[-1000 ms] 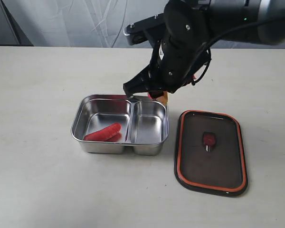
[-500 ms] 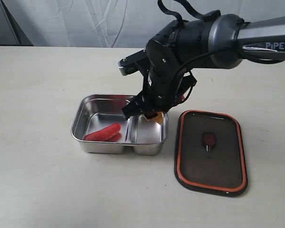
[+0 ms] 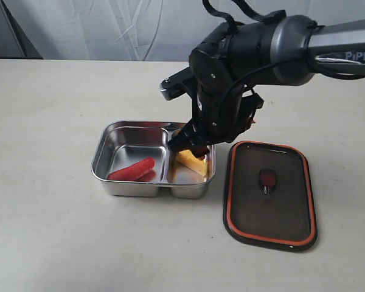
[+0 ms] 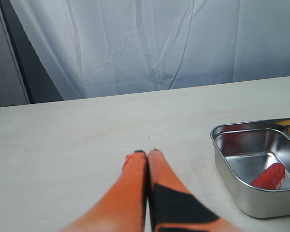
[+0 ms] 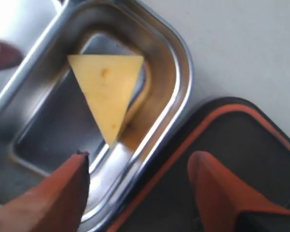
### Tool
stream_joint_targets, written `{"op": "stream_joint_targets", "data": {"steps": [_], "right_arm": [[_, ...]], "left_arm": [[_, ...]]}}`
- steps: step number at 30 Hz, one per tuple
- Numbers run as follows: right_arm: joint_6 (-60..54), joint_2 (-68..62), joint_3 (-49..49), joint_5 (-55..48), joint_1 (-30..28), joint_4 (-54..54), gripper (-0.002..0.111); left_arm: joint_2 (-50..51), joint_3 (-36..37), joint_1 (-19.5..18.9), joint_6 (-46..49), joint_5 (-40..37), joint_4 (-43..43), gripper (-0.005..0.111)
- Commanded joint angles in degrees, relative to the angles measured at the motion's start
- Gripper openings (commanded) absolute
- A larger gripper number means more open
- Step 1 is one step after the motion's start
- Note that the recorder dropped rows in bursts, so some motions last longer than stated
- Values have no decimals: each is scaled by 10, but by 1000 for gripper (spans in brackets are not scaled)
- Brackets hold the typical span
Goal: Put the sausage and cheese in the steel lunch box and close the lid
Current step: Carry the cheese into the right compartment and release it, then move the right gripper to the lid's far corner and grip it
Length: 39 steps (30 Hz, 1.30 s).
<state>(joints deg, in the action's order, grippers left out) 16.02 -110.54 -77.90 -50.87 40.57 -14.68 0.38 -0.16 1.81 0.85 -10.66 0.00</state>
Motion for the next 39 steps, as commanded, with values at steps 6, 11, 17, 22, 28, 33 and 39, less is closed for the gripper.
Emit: {"op": "stream_joint_targets", "data": {"steps": [6, 11, 17, 22, 28, 33, 39], "right_arm": [[6, 87, -1, -58, -114, 37, 45], [6, 95, 1, -105, -188, 47, 24], [6, 96, 76, -58, -235, 49, 5], [6, 96, 141, 6, -263, 51, 4], [6, 96, 153, 20, -272, -23, 4], [6, 96, 153, 89, -272, -29, 4], [5, 96, 153, 131, -272, 6, 4]], "left_arm": [[-4, 2, 4, 0, 3, 0, 0], [-4, 2, 4, 0, 3, 0, 0], [-4, 2, 4, 0, 3, 0, 0], [-4, 2, 4, 0, 3, 0, 0], [-4, 2, 4, 0, 3, 0, 0], [-4, 2, 4, 0, 3, 0, 0], [-4, 2, 4, 0, 3, 0, 0]]}}
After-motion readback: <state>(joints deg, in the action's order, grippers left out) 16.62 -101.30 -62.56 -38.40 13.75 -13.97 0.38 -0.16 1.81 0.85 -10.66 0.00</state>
